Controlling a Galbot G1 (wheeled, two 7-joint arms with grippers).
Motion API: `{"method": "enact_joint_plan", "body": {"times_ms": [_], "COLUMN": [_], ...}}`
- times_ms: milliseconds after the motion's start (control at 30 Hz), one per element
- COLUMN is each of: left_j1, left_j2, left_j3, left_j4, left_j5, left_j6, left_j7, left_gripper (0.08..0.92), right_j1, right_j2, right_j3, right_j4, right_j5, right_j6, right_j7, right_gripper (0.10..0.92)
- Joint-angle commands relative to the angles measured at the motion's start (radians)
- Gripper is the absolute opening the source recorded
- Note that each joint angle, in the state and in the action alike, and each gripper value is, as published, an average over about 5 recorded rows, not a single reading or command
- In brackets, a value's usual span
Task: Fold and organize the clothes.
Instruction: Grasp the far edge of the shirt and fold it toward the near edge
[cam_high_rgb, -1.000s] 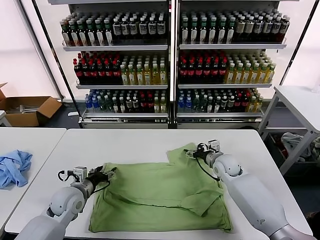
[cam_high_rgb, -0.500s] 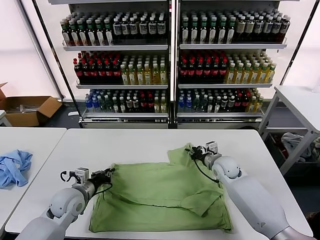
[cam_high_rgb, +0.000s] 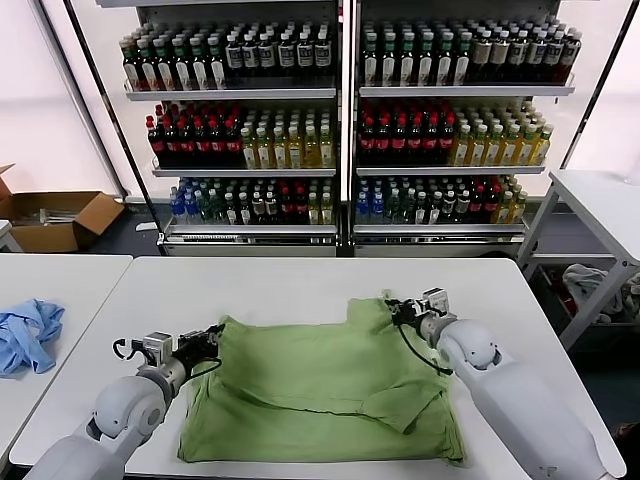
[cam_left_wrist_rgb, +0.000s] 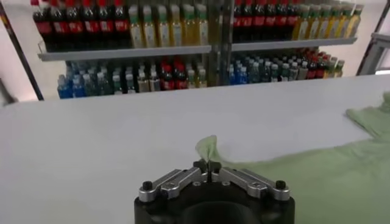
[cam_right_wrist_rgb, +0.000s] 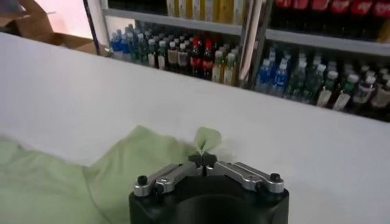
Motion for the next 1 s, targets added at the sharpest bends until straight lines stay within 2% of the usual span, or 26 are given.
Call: {"method": "enact_joint_plan", "body": {"times_ms": [33,233,367,600,1000], "left_j1": [0.061,0.172,0.282,0.413,0.513], "left_j2": [0.009,0.034,0.049,0.039,0.036], "left_j3": [-0.011,-0.038,-0.07,-0.093,-0.115], "left_j4": [-0.084,-0.173,-0.248,-0.331,-0.393], "left_j5": [0.032,0.076,0.124,0.221,0.326], "left_j6": [-0.061,-0.075,-0.086,-0.116,-0.141], "left_j7": [-0.057,-0.145,-0.172,-0.179,-0.159], "left_gripper": [0.083,0.083,0.083,0.083,0.083], "right_j1": [-0.104,-0.294,-0.399,-0.552,-0.857], "right_j2": [-0.083,-0.169,-0.197,-0.203,-0.222], "right_j3": [0.092,0.186,0.215,0.255,0.464], "right_j4": [0.21,0.394,0.487,0.602,0.667], "right_j5": [0.0,0.0,-0.023,-0.095,-0.163], "right_j6": [0.036,0.07,0.089,0.119,0.193], "right_j7": [0.012,0.008,0.01,0.011,-0.016], "right_gripper": [0.106,0.106,0.106,0.106,0.106]}}
